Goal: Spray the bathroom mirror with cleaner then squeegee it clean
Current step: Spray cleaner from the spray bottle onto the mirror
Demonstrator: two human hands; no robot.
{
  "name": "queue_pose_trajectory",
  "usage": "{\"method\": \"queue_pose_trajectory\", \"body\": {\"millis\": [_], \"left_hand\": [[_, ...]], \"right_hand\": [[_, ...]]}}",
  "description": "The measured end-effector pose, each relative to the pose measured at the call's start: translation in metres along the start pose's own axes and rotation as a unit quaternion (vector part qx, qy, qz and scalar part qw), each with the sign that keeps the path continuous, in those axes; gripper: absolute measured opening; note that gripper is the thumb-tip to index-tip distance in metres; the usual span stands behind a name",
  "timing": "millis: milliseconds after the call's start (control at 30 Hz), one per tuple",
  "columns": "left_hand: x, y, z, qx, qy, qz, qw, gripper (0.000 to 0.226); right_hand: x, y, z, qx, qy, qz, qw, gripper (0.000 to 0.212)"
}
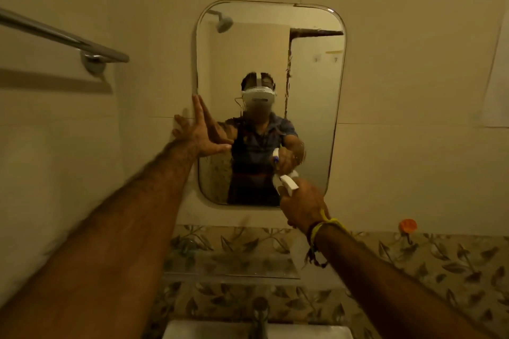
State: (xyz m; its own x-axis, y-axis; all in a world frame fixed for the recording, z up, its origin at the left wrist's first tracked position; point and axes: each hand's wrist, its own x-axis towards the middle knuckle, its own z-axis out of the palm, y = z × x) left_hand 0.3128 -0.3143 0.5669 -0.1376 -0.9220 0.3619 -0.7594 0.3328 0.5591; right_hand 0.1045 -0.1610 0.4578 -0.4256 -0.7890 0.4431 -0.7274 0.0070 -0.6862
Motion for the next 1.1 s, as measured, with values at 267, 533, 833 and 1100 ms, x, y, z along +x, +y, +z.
{"method": "queue_pose_trajectory", "body": {"millis": [267, 533, 833, 1100], "left_hand": [[0.007, 0.003, -0.035, -0.010, -0.026, 0.030, 0.999, 0.153], [0.001, 0.013, -0.036, 0.020, -0.086, -0.022, 0.996, 0.147], [-0.042, 0.020, 0.028, 0.063, 0.100, 0.078, 0.990, 0.126], [-0.166, 0.059, 0.171, -0.011, 0.016, 0.260, 0.965, 0.109]], "right_hand": [[0.035, -0.107, -0.023, 0.015, 0.087, -0.190, 0.978, 0.032], [0.056, -0.149, -0.064, 0.149, 0.142, -0.175, 0.963, 0.030], [0.016, -0.066, -0.085, 0.141, 0.169, -0.078, 0.972, 0.025], [-0.064, 0.064, -0.074, 0.123, 0.217, 0.007, 0.968, 0.025]]}}
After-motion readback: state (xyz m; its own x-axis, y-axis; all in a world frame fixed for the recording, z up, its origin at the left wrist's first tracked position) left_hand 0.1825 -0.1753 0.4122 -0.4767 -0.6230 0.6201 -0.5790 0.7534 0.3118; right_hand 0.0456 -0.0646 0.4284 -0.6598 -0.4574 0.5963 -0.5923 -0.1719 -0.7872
